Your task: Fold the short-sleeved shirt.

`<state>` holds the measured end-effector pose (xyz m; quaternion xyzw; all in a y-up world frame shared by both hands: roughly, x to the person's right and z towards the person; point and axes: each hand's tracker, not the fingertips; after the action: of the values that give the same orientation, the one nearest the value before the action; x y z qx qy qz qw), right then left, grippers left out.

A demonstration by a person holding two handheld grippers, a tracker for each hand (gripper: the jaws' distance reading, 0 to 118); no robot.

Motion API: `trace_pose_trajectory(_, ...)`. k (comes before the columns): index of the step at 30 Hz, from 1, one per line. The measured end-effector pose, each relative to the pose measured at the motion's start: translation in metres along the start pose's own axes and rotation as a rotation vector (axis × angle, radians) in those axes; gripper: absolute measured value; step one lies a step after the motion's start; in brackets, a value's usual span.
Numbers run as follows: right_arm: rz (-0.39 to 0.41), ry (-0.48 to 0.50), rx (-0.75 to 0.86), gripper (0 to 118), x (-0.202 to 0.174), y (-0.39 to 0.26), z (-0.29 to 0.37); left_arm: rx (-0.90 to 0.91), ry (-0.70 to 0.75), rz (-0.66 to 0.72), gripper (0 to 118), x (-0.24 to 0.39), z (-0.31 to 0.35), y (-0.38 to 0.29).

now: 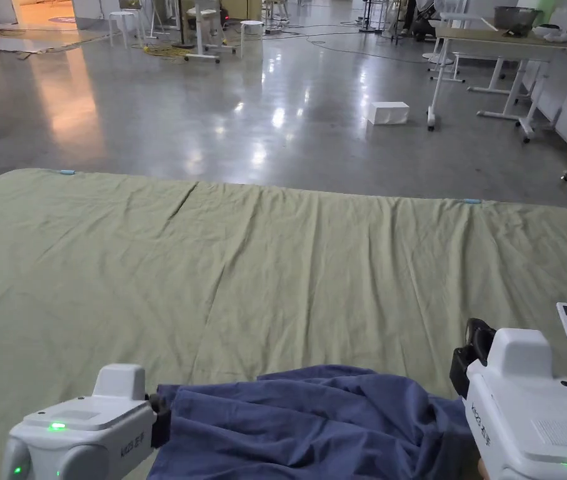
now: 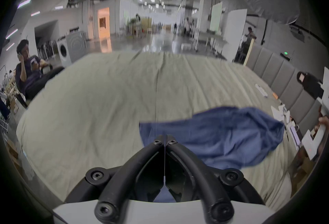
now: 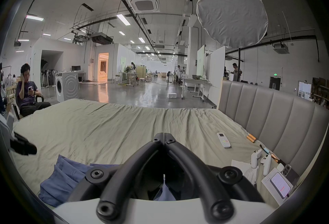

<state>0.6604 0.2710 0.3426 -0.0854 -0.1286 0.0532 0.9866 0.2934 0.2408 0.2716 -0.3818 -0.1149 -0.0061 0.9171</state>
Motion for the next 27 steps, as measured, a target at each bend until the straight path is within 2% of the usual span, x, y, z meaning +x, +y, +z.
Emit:
trace_pose_trajectory(2,-0.003,0.002,-0.015,0,-0.001,-0.005,-0.001,-0.092,0.008,0.032,1,0.000,-0.001,-0.005)
trace_pose_trajectory(3,-0.002,0.003,-0.019,0,-0.001,-0.006,-0.002,-0.139,0.004,0.049,10,-0.033,-0.036,-0.032)
trace_pose_trajectory(4,-0.001,0.004,-0.022,0,-0.002,-0.008,-0.002,-0.180,-0.008,0.054,22,-0.038,-0.044,-0.039)
trace_pose_trajectory(5,-0.001,0.006,-0.028,0,-0.003,-0.009,-0.002,-0.216,-0.011,0.059,40,-0.044,-0.052,-0.046)
trace_pose_trajectory(6,-0.001,0.008,-0.032,0,-0.003,-0.010,-0.002,-0.242,-0.007,0.067,63,-0.041,-0.049,-0.052)
trace_pose_trajectory(7,-0.001,0.008,-0.034,0,-0.004,-0.011,-0.003,-0.264,-0.007,0.072,75,-0.034,-0.041,-0.058)
trace_pose_trajectory(8,-0.002,0.008,-0.038,0,-0.004,-0.013,-0.003,-0.270,0.004,0.080,79,-0.034,-0.043,-0.064)
trace_pose_trajectory(14,-0.012,0.013,-0.066,0,-0.004,-0.021,-0.007,-0.324,0.046,0.104,78,-0.056,-0.091,-0.088)
trace_pose_trajectory(17,-0.012,0.011,-0.076,0,-0.003,-0.024,-0.006,-0.297,0.109,-0.049,72,-0.030,-0.088,-0.098)
trace_pose_trajectory(19,-0.011,0.008,-0.082,0,-0.001,-0.026,-0.006,-0.285,0.091,-0.071,40,-0.020,-0.083,-0.097)
trace_pose_trajectory(20,-0.012,0.006,-0.085,0,0.000,-0.027,-0.007,-0.277,0.069,-0.084,15,-0.015,-0.081,-0.096)
trace_pose_trajectory(21,-0.014,0.005,-0.088,0,0.001,-0.028,-0.007,-0.260,0.046,-0.107,7,-0.010,-0.080,-0.096)
trace_pose_trajectory(25,-0.028,0.002,-0.102,0,0.009,-0.032,-0.008,-0.284,0.031,-0.121,6,-0.012,-0.086,-0.092)
trace_pose_trajectory(27,-0.036,-0.006,-0.107,0,0.018,-0.032,-0.010,-0.235,0.002,-0.076,6,-0.009,-0.077,-0.086)
